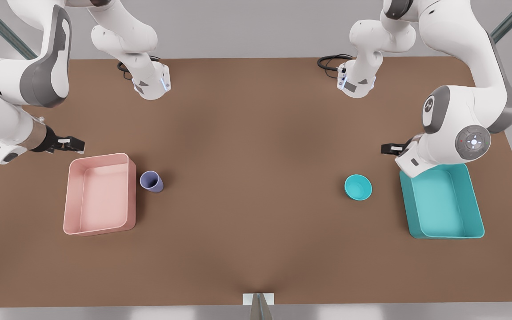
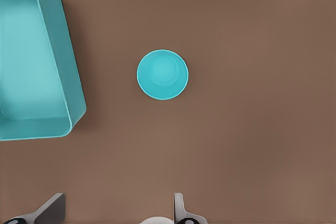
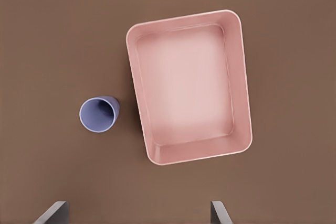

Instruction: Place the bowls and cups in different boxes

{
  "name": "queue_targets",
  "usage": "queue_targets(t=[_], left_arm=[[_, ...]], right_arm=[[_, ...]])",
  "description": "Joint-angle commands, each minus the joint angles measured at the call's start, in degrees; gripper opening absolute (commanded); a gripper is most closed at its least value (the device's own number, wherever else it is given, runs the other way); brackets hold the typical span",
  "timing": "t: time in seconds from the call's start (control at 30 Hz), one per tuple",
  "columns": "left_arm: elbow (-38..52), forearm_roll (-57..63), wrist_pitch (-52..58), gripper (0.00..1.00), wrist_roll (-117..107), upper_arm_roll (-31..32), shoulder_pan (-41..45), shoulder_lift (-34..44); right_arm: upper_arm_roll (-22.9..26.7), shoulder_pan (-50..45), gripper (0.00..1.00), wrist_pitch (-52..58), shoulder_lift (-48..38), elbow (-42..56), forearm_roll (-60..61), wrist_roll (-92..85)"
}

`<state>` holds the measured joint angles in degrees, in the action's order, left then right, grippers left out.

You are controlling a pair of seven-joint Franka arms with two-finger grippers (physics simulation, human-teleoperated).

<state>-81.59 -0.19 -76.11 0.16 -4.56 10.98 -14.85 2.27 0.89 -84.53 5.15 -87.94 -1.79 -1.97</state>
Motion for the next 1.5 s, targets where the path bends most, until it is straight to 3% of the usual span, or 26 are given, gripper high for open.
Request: queue_targets(t=[0.0, 0.07, 0.13, 0.2, 0.3, 0.37, 0.47, 0.67, 0.7, 0.77, 0.8, 1.1, 1.2, 1.4, 1.47], left_arm=[[0.0, 0.0, -0.4, 1.0, 0.7, 0.0, 0.0, 0.0], [0.0, -1.7, -0.4, 1.0, 1.6, -0.2, 0.0, -2.1], [0.3, -7.2, -10.6, 1.0, 3.5, -0.1, -0.2, -12.7], [-1.1, -12.0, -21.1, 1.0, 12.1, -0.1, -2.9, -18.3], [-12.1, -12.8, -38.2, 1.0, 16.5, -0.2, -3.5, -19.3], [-14.5, -13.0, -38.8, 1.0, 19.1, -0.5, -5.1, -19.3], [-16.2, -13.0, -40.8, 1.0, 23.3, -1.4, -5.7, -19.9], [-21.2, -16.2, -46.5, 1.0, 25.6, -1.5, -5.6, -21.8], [-21.5, -18.2, -46.4, 0.88, 25.6, -1.4, -5.6, -21.8], [-21.9, -18.3, -45.7, 0.4, 25.7, -1.4, -5.6, -21.8], [-21.9, -18.3, -44.5, 0.23, 25.7, -1.4, -5.6, -21.8], [-19.9, -17.5, -34.1, 0.21, 22.8, -1.7, -5.6, -17.7], [-3.7, -13.0, -23.4, 0.21, 20.0, -8.4, -7.7, -16.4], [0.2, -11.1, -25.9, 0.21, 26.2, -14.5, -17.1, -18.5], [-0.1, -11.0, -32.9, 0.21, 26.2, -14.5, -17.6, -21.4]], right_arm=[[0.0, 0.1, 1.0, -0.4, -0.1, -0.1, 0.0, -1.3], [0.0, -0.1, 1.0, -0.6, 0.6, 0.0, -0.1, -1.1], [-0.2, -2.7, 1.0, -3.4, 4.8, 0.0, 0.7, -0.8], [-0.2, -7.8, 1.0, -9.8, 8.7, 0.0, 0.4, 1.7], [-0.2, -14.1, 1.0, -16.5, 14.1, 0.4, 0.4, 17.2], [-0.2, -15.9, 1.0, -20.2, 16.1, -0.8, 0.3, 22.8], [-0.2, -17.1, 1.0, -26.5, 14.8, -7.5, 0.3, 26.8], [-0.2, -17.0, 1.0, -44.9, 5.1, -29.9, 0.3, 26.8], [-0.2, -17.1, 1.0, -46.5, 5.0, -31.3, 0.3, 26.8], [-0.2, -17.1, 1.0, -47.2, 5.7, -32.1, 0.3, 26.8], [-0.2, -17.0, 1.0, -47.2, 6.4, -32.1, 0.3, 26.8], [-0.2, -16.4, 1.0, -46.9, 12.9, -32.1, 0.4, 25.6], [-0.2, -16.4, 1.0, -46.8, 13.2, -32.1, 0.4, 25.5], [-0.1, -16.5, 1.0, -46.5, 15.4, -32.0, 0.3, 25.1], [-0.2, -16.6, 1.0, -46.5, 15.7, -31.9, 0.3, 25.0]])
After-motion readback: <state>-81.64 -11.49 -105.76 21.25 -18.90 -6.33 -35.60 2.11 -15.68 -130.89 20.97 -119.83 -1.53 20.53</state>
